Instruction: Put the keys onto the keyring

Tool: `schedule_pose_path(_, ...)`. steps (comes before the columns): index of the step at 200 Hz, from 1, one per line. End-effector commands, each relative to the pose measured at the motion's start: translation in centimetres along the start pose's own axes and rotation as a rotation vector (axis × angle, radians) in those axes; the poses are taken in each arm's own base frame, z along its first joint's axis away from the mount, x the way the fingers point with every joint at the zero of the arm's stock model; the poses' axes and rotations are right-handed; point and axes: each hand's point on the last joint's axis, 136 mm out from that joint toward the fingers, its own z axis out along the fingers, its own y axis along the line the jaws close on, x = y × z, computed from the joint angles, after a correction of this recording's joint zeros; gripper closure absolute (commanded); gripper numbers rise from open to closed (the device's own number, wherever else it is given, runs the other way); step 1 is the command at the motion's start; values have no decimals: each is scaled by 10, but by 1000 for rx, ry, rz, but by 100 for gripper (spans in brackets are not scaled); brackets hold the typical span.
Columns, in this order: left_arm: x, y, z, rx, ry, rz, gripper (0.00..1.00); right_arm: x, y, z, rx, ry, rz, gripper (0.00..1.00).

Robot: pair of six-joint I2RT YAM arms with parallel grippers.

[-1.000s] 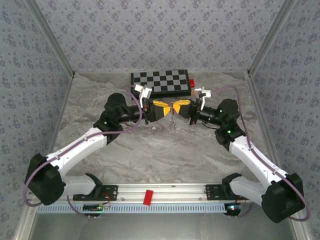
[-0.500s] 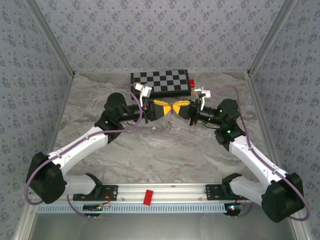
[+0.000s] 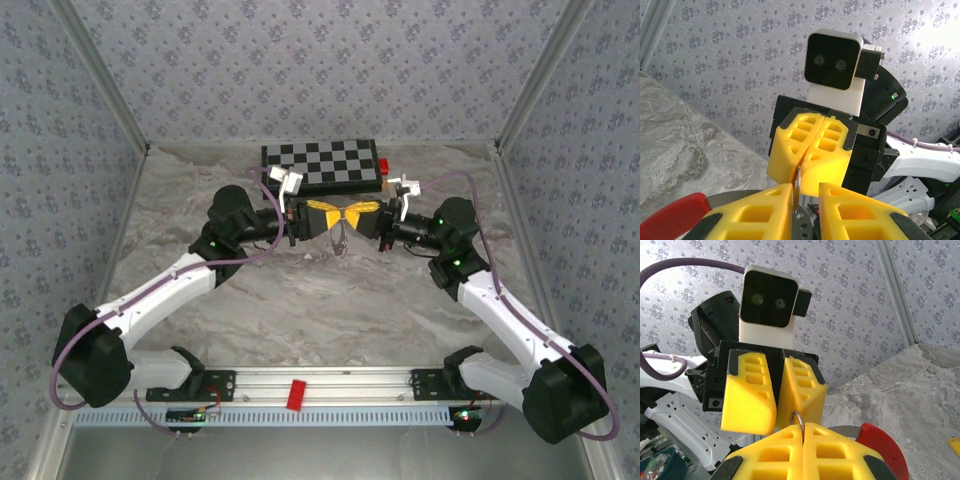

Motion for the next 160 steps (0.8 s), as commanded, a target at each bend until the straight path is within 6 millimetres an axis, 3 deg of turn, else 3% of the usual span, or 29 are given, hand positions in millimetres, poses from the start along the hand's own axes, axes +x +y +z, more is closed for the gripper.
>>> schedule_pose_path(1,-20,-23,1,70,-28,68,79,-4,-1,0,1,-3,-27,100)
schedule_pose_path(56,-22,-24,2,78,-30,71,81,-2,-3,0,15,4,-30,100)
schedule_pose_path(106,-21,-19,3,55,-23,65,100,-3,-2,0,13,6,-32,100)
schedule_pose_path(160,-15,-7,4,3,0,74,100,-4,1,-1,12,6,-37,100)
